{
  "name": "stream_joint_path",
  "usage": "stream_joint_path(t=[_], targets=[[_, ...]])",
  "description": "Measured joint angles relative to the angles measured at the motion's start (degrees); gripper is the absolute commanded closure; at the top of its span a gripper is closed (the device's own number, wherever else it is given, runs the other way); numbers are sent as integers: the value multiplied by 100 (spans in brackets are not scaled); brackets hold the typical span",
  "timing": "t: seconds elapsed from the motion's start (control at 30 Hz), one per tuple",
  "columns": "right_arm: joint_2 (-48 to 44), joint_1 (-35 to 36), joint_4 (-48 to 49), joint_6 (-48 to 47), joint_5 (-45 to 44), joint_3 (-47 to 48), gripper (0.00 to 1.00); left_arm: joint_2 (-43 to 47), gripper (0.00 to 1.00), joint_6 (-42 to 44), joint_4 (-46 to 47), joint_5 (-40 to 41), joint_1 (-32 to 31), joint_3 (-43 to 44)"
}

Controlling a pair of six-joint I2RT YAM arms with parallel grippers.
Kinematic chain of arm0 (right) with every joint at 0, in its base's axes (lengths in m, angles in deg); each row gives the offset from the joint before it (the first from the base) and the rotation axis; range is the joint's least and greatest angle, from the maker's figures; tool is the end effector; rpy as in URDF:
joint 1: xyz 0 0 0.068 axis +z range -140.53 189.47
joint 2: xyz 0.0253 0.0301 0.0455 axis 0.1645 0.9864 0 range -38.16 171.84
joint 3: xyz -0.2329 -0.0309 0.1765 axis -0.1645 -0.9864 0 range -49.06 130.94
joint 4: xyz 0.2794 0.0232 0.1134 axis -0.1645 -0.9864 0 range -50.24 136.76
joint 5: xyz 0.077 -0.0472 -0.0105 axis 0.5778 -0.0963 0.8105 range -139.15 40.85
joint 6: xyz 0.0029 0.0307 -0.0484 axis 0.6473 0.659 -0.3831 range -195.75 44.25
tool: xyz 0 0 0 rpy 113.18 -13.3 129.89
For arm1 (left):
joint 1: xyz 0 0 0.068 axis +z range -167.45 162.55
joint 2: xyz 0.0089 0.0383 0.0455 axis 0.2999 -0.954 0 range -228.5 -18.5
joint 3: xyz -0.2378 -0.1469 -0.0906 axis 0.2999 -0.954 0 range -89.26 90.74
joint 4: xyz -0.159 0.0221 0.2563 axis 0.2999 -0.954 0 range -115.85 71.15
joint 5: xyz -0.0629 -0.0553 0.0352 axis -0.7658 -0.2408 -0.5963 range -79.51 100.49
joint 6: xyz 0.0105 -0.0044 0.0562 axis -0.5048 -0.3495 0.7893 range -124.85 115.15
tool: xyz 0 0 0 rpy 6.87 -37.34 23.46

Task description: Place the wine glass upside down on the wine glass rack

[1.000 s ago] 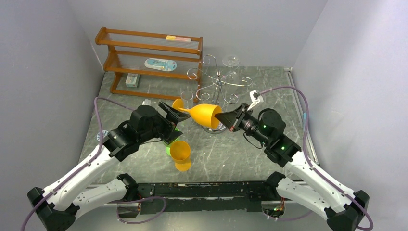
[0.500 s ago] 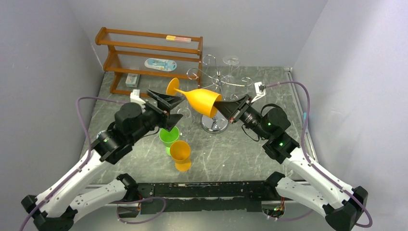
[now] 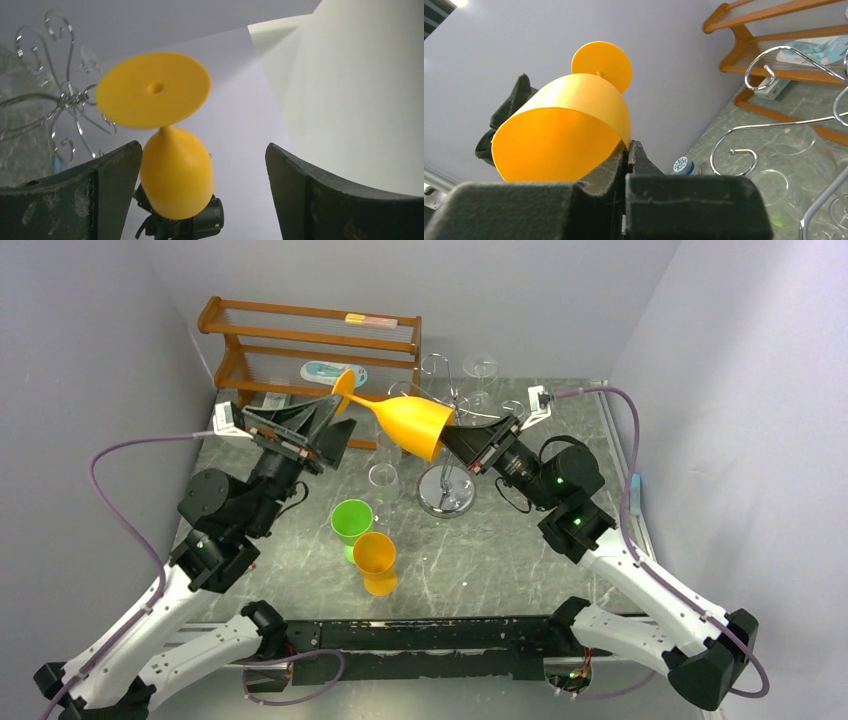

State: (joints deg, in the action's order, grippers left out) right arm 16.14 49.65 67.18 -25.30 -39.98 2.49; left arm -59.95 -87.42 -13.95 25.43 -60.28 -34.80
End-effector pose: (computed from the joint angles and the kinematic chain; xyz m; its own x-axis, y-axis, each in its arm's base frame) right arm 0.1890 0.1681 0.4262 -0.4330 0.6307 -0.6440 -0.6584 0.2667 0.7039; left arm 0.1398 -0.1154 0.4607 -0.4437 -0.8951 -0.0445 0.2853 -0.0940 -0.9538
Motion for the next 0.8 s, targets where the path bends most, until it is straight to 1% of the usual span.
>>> stream_joint_path(t=[0.2, 0.27, 0.53, 0.63, 0.8], targets=[[256, 2, 354, 219, 195, 133, 100, -717, 3, 616, 457, -146, 0, 684], [323, 2, 481, 275, 238, 188, 100, -837, 3, 721, 573, -170, 0, 754], [407, 13, 811, 385, 354, 315, 100, -1010, 28, 1058, 951, -74, 0, 791], [409, 17, 901, 404, 354, 317, 100, -1097, 41, 1200, 1069, -57, -2, 872], [446, 22, 1001, 442, 365, 317, 100, -1261, 57, 1384, 1338, -17, 0, 892]])
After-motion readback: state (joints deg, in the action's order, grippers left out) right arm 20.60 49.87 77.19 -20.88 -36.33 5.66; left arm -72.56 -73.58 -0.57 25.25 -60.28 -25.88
